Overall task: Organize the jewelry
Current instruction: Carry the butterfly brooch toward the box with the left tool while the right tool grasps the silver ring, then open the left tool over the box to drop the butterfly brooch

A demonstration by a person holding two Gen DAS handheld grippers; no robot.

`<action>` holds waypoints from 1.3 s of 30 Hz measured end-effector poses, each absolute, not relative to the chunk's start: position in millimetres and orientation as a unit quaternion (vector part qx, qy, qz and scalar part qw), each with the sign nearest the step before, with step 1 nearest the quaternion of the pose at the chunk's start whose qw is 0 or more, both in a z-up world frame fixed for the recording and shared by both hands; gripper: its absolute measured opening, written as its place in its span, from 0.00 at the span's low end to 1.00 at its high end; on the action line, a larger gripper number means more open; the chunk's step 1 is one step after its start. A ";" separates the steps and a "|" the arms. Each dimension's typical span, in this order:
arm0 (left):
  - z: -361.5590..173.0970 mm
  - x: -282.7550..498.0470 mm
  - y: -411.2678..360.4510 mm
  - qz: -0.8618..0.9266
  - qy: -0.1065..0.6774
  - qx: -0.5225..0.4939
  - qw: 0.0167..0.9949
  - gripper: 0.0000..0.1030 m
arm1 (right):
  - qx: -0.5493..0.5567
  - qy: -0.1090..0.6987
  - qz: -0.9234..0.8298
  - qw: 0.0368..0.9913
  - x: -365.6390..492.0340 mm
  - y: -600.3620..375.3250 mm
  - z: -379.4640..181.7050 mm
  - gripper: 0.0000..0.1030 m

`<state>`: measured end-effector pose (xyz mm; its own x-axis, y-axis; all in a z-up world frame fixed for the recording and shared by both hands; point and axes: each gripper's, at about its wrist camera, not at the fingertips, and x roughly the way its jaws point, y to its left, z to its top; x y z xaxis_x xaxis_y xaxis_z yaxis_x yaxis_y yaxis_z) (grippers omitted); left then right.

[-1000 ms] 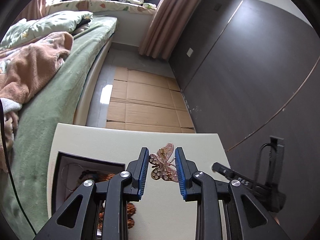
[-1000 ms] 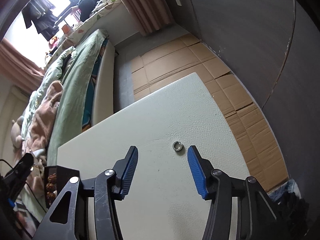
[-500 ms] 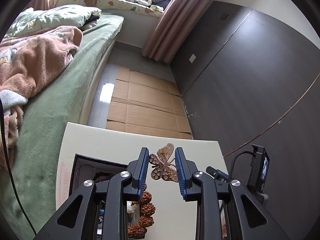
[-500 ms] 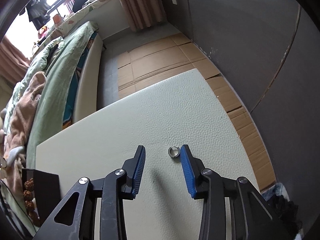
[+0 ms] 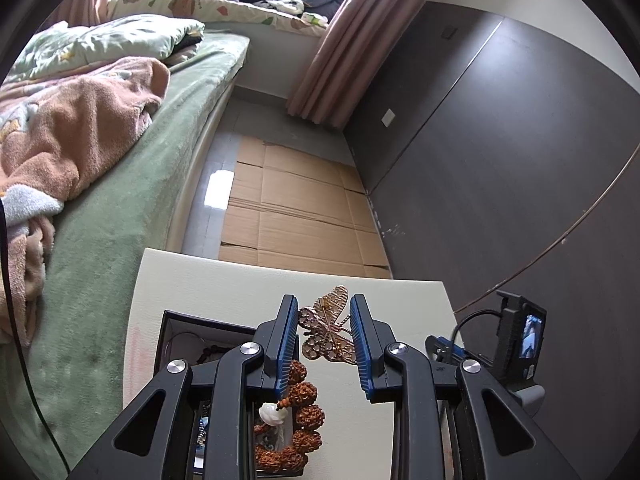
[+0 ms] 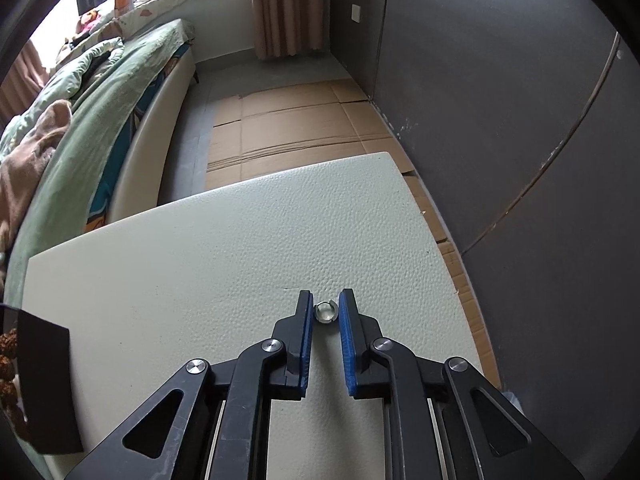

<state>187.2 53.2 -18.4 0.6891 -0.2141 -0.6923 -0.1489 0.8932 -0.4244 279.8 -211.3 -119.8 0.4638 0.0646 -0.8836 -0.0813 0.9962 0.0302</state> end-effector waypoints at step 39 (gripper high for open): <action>-27.5 125.2 80.3 0.071 0.406 -0.239 0.879 0.68 | 0.130 0.435 0.272 0.848 174.2 -161.3 -48.3 0.14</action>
